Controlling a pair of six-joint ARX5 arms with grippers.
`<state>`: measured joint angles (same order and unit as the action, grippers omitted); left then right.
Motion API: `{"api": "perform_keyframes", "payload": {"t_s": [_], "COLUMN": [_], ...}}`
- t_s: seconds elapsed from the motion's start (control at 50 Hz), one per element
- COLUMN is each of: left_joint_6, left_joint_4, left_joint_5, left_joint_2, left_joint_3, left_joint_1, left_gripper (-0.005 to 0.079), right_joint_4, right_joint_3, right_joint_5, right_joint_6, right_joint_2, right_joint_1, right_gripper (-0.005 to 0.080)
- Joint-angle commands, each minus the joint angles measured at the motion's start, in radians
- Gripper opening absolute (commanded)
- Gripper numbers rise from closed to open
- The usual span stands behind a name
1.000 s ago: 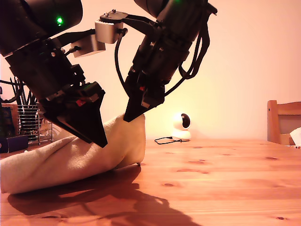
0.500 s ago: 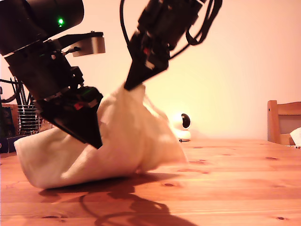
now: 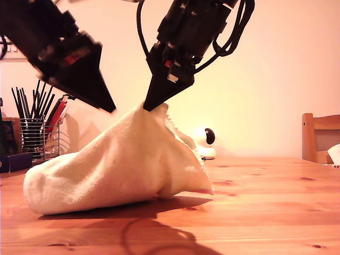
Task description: Fold the tea towel in front of you. After folding it, place it to the left side.
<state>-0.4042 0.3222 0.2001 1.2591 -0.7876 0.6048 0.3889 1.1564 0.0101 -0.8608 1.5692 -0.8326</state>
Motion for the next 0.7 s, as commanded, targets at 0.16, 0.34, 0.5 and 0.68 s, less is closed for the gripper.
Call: {"api": "perform_keyframes", "payload": {"t_s": [0.16, 0.34, 0.5, 0.68], "left_joint_6": [-0.126, -0.202, -0.253, -0.285], "left_joint_4": [-0.023, -0.011, 0.030, 0.056], "left_joint_5": [0.132, 0.278, 0.374, 0.416], "left_joint_2": [0.057, 0.071, 0.121, 0.167], "left_joint_3": [0.007, 0.007, 0.007, 0.007], "left_joint_1": [-0.127, -0.265, -0.365, -0.437], "left_gripper": [0.0354, 0.0354, 0.0343, 0.0339], "right_joint_4": [0.027, 0.036, 0.020, 0.016], "right_joint_3": [0.003, 0.003, 0.003, 0.003], "right_joint_5": [-0.004, -0.017, -0.032, -0.039], "right_joint_6": [0.024, 0.024, 0.024, 0.025], "right_joint_2": [0.010, 0.010, 0.010, 0.010], "right_joint_1": [-0.001, 0.000, 0.000, 0.000], "right_gripper": [-0.0011, -0.0011, -0.0011, -0.0011]}}
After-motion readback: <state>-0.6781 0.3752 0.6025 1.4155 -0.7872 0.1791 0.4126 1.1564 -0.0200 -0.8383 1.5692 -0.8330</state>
